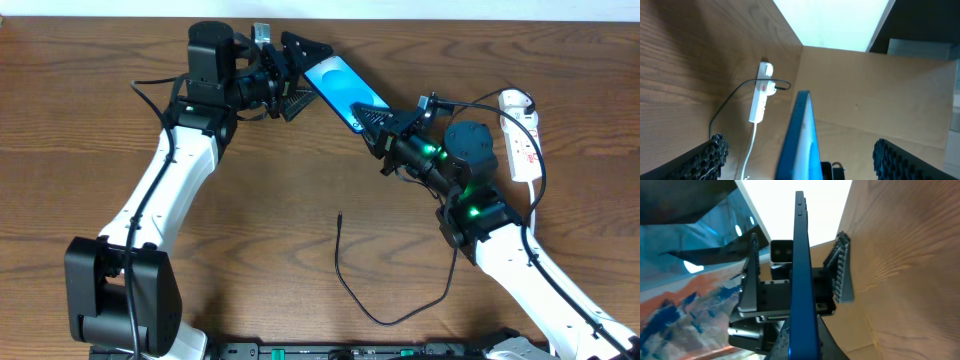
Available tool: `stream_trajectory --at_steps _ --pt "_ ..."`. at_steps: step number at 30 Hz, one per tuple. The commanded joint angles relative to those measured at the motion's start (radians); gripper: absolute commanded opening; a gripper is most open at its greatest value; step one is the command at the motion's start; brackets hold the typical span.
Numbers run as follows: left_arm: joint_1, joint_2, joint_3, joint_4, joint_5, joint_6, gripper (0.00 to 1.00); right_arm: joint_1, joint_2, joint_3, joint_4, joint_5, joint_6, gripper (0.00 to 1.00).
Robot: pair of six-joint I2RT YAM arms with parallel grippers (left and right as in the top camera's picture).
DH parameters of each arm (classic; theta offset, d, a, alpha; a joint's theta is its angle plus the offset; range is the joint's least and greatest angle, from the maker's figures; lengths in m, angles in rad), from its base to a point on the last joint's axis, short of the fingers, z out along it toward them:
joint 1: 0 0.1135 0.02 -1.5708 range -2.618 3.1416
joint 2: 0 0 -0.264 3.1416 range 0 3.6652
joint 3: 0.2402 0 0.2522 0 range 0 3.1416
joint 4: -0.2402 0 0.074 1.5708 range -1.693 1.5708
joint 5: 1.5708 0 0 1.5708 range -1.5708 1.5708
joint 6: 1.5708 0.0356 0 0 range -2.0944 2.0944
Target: Plug charger to phone and switch on socket
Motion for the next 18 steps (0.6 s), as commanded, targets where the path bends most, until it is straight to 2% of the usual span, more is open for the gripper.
stream_trajectory --at_steps 1,10,13,18 --pt "-0.014 -0.03 0.022 0.005 -0.048 -0.031 0.93 0.009 -0.001 0.016 0.036 0.026 0.041 0.01" --pt "-0.052 -0.03 0.022 0.048 -0.154 -0.087 0.93 0.014 -0.001 0.016 0.045 0.07 0.058 0.01" --pt "-0.062 -0.03 0.022 0.106 -0.156 -0.092 0.93 0.014 -0.001 0.016 0.046 0.072 0.084 0.01" --pt "-0.065 -0.03 0.022 0.117 -0.159 -0.117 0.94 0.015 -0.001 0.016 0.068 0.072 0.109 0.01"
